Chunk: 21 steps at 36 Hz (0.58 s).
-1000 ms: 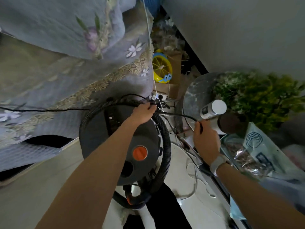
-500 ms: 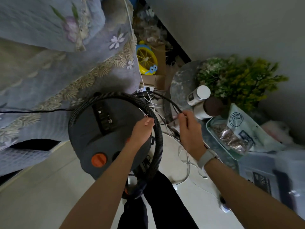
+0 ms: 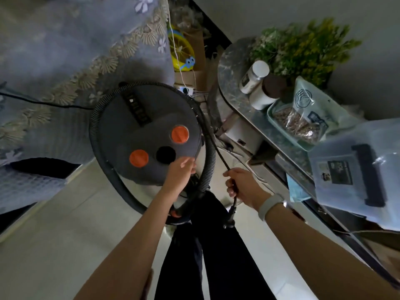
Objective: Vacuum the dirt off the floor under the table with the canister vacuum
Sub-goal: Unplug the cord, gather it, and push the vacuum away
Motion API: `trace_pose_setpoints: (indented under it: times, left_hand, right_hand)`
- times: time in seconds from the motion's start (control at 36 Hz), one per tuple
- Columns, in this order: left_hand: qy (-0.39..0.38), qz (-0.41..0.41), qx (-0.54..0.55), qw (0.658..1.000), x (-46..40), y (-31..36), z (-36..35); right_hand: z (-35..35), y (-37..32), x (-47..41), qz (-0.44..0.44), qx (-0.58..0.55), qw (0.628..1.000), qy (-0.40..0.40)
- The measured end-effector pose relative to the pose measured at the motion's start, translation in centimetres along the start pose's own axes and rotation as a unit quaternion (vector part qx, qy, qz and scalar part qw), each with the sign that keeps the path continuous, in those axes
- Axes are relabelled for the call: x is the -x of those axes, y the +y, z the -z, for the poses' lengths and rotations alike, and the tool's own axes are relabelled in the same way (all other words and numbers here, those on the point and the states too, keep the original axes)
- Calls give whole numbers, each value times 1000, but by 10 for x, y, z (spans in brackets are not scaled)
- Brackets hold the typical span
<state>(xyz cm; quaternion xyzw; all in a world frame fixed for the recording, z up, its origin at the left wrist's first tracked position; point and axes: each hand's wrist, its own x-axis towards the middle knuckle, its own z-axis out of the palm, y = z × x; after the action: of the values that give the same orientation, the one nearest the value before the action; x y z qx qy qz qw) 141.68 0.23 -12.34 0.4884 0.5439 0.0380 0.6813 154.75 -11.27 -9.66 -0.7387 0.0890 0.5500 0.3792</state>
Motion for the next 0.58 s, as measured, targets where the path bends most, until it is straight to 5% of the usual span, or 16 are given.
trace_pose_setpoints:
  times: [0.17,0.33,0.5,0.58]
  left_hand:
    - [-71,21,-89,993,25,-73,9]
    - [-160,1,-163,974,34,-122,7]
    - [-102,-48,-258,960,30,-154,19]
    - [-67,-51,-252,964,28,-165,35]
  right_hand:
    - [-31,35,-5,-78,-170,982,-35]
    - [-50,55,-29,-87,-213,971,-57]
    - [-71,74,-60,47,34,998,-9]
    - [-79,82,-74,206,336,918,51]
